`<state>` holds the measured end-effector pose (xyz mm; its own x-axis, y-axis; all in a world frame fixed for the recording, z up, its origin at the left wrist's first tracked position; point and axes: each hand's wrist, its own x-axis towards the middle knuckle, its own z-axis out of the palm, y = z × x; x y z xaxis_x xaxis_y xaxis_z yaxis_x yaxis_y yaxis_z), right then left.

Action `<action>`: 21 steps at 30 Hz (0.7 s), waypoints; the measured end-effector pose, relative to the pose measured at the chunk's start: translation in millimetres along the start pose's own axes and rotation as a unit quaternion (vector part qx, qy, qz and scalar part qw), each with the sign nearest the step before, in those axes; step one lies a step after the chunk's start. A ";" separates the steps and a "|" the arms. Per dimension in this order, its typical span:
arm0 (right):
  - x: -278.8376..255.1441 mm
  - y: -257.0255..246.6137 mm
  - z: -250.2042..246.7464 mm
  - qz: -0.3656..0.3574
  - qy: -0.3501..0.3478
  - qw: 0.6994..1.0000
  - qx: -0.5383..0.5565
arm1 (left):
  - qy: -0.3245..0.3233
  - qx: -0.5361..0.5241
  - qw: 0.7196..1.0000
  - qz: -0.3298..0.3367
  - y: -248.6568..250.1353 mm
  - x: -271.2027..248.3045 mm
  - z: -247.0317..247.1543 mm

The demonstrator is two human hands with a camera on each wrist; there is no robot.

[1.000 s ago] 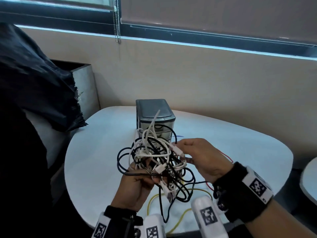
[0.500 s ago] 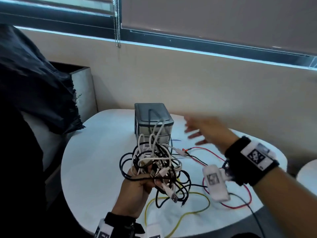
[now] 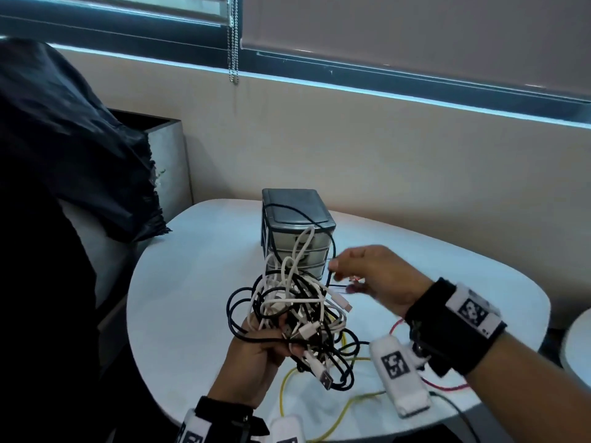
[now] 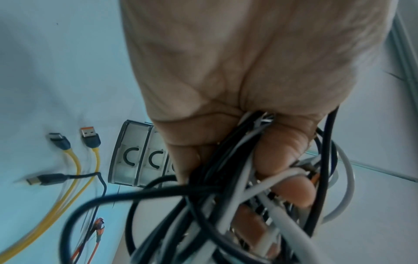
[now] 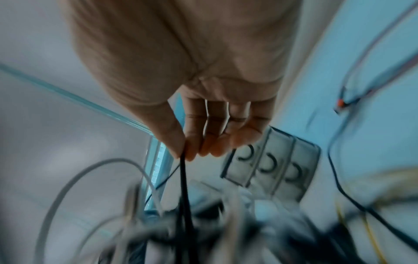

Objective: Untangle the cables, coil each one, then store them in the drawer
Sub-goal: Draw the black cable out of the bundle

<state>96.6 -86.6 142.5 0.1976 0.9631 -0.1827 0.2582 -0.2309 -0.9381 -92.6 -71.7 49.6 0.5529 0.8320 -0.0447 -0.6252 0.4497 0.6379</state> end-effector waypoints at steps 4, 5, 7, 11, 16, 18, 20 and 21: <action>15.9 -59.3 -44.5 -0.116 0.180 0.976 -0.042 | 0.009 -0.006 1.000 0.008 1.6 -3.8 5.5; 19.8 -74.2 -58.0 -0.149 0.240 0.959 -0.013 | 0.013 -0.014 1.000 0.007 0.8 -3.5 5.3; 25.5 -90.7 -75.8 -0.175 0.289 0.939 0.067 | 0.027 -0.032 0.999 0.013 1.1 -3.1 6.7; 20.5 -49.6 -52.7 -0.031 0.146 0.985 0.086 | 0.018 -0.086 0.996 0.025 4.9 -1.3 11.0; 2.1 21.3 3.4 0.071 0.056 0.993 0.078 | 0.064 -0.148 0.986 0.036 1.6 4.8 9.0; 2.3 36.4 17.4 0.080 0.034 0.996 0.028 | 0.095 -0.119 0.988 0.022 -2.9 7.5 8.9; 6.1 40.5 23.1 0.057 0.043 0.997 -0.030 | 0.092 -0.106 0.990 0.022 -5.6 6.2 11.1; 7.8 39.3 22.8 0.053 0.049 0.997 -0.034 | 0.088 -0.105 0.990 0.016 -6.0 5.7 11.6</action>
<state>86.7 -85.0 97.5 0.3176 0.9157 -0.2462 0.2938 -0.3419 -0.8926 -79.3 -73.4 54.5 0.4377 0.8825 -0.1724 -0.7520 0.4643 0.4678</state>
